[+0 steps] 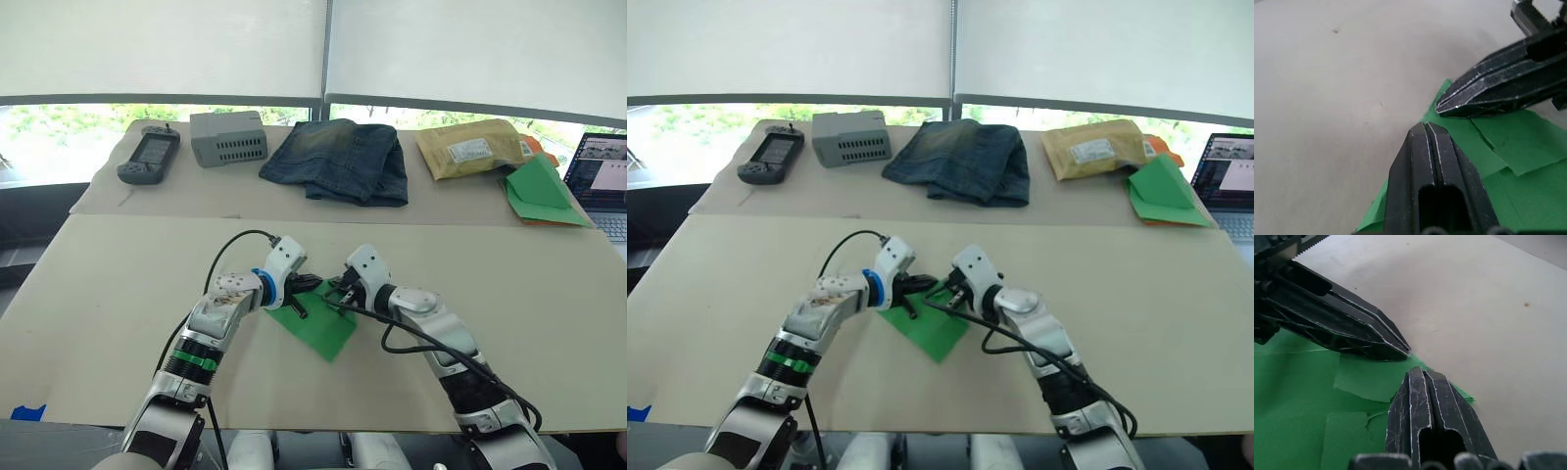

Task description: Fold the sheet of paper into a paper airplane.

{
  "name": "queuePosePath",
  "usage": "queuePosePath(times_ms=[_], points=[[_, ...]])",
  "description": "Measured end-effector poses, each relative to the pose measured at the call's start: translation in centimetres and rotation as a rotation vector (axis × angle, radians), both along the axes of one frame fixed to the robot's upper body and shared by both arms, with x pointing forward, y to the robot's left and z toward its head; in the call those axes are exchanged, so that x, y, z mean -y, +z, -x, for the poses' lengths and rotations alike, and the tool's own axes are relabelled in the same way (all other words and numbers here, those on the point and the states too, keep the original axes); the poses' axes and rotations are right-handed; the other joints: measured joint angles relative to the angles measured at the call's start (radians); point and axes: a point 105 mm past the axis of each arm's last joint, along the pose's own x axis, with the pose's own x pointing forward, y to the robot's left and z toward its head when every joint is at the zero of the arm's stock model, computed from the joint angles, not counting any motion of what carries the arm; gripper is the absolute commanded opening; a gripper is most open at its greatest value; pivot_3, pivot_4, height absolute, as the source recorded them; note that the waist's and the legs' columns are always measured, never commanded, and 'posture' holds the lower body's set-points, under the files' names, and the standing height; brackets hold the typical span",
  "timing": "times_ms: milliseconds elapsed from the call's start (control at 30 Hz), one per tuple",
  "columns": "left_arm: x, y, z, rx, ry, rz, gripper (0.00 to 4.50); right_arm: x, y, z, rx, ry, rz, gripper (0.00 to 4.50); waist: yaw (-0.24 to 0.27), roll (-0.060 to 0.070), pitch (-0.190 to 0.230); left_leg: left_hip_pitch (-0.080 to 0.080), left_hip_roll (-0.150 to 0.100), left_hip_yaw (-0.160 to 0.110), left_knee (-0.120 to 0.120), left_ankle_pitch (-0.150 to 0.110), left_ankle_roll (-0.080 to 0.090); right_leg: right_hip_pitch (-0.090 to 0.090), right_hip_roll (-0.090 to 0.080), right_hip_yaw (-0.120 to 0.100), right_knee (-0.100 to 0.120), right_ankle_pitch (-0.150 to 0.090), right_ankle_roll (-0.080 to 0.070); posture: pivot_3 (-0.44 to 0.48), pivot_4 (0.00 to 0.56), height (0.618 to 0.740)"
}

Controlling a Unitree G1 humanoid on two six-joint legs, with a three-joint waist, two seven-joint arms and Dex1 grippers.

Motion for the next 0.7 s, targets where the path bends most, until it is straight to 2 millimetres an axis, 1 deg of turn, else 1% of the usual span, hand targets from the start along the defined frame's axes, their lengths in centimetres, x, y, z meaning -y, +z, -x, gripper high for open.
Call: queuePosePath(times_ms=[167,333,367,533,700], points=[[-1.1,0.1,-0.3,-0.053,0.049,0.002,0.03,-0.5,-0.1,0.5,-0.001,0.020,0.001,0.00,-0.008,0.000,0.000,0.004,0.000,0.000,-0.002,0.000,0.000,0.001,0.001,0.000,0.001,0.000,-0.001,0.000,0.150,0.734],[-3.6,0.2,-0.4,-0.045,0.103,-0.029,0.03,-0.4,-0.3,1.0,-0.007,0.016,-0.017,0.00,-0.019,0.000,-0.001,0.006,0.001,0.000,-0.006,0.000,0.000,0.001,0.001,0.002,0.001,-0.001,-0.002,0.000,0.150,0.734],[-3.8,0.3,-0.4,-0.041,0.111,-0.030,0.03,-0.5,-0.3,1.0,-0.006,0.016,-0.019,0.00,-0.020,0.000,-0.001,0.007,0.001,0.000,-0.006,0.000,0.000,0.001,0.001,0.002,0.001,-0.001,-0.002,0.000,0.150,0.734],[-4.0,0.3,0.2,-0.041,0.124,0.006,0.03,-0.8,-0.3,1.0,-0.006,0.015,-0.027,0.00,-0.024,0.000,-0.001,0.006,0.001,-0.001,-0.007,0.000,0.000,0.000,0.001,0.002,0.001,-0.001,-0.003,0.000,0.150,0.734],[-3.2,0.4,0.8,-0.042,0.093,0.041,0.03,-0.8,-0.2,1.0,-0.004,0.015,-0.026,0.00,-0.018,0.000,-0.001,0.005,0.000,0.000,-0.007,0.000,0.000,0.000,0.001,0.002,0.000,-0.001,-0.003,0.000,0.150,0.734]])
